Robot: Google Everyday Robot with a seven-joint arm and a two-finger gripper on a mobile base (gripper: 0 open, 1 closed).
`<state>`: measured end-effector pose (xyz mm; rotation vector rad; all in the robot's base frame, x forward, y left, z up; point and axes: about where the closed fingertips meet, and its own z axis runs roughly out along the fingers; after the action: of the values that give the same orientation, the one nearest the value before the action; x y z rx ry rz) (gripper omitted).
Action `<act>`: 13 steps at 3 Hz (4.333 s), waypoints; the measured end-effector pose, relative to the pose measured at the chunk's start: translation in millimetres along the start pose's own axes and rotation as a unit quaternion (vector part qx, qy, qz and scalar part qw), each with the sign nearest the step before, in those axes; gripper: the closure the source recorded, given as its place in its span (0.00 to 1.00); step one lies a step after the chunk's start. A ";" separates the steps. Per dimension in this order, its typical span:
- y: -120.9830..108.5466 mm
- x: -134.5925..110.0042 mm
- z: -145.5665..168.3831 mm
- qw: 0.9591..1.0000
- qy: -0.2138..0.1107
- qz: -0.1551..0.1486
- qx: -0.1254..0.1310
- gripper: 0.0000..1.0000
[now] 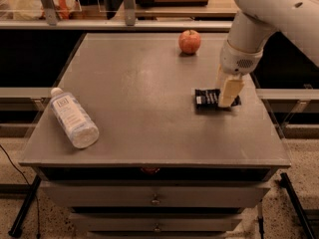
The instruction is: Move rxbar blueberry near apple
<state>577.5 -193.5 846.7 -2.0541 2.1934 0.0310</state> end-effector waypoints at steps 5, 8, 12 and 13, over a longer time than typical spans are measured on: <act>-139.8 -2.5 -57.2 0.988 0.040 -0.015 0.147 1.00; -198.9 31.0 -57.6 0.977 -0.033 0.073 0.198 1.00; -204.7 26.1 -34.0 0.979 -0.065 0.083 0.174 0.15; -205.7 24.5 -33.2 0.979 -0.067 0.081 0.173 0.00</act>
Offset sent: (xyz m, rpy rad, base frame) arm 0.0108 -0.0028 0.0320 -0.0363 -0.0657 -0.0019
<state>777.8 -235.7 892.8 -1.6372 2.1030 -0.1781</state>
